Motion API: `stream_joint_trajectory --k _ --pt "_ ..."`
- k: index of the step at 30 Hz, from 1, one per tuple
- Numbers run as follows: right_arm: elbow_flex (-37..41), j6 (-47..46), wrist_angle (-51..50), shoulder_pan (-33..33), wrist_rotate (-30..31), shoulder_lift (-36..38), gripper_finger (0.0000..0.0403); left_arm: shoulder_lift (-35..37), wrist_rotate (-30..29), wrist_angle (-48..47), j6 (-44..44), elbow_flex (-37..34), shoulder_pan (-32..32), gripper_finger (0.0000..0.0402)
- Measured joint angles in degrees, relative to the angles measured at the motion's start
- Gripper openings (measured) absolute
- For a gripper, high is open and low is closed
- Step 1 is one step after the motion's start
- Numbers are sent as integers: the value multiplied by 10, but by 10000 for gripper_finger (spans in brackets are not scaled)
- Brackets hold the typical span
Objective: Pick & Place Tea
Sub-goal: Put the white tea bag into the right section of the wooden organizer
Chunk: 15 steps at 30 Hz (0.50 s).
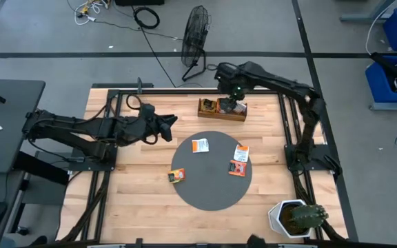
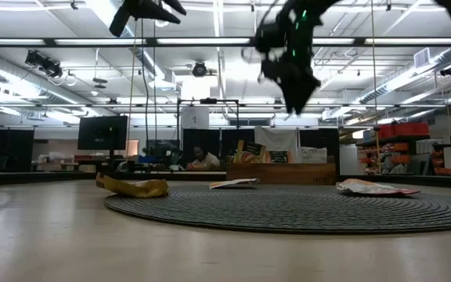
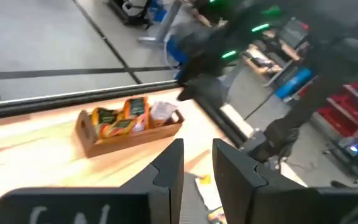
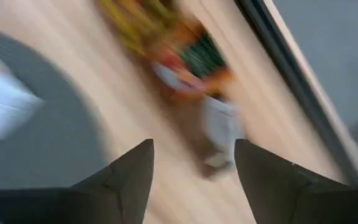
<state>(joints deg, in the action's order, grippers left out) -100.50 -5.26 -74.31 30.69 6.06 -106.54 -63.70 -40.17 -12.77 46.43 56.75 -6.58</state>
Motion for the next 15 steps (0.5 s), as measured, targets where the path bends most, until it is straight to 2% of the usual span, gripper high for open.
stream_joint_trajectory --k 6,9,15 --pt "0 -161 67 -76 -55 56 233 13 15 -50 11 -1 21 87" --pt "0 -217 79 -108 -84 48 225 33 37 -87 24 0 36 87" --pt "0 -274 101 -162 -73 0 218 77 63 -170 29 0 65 87"
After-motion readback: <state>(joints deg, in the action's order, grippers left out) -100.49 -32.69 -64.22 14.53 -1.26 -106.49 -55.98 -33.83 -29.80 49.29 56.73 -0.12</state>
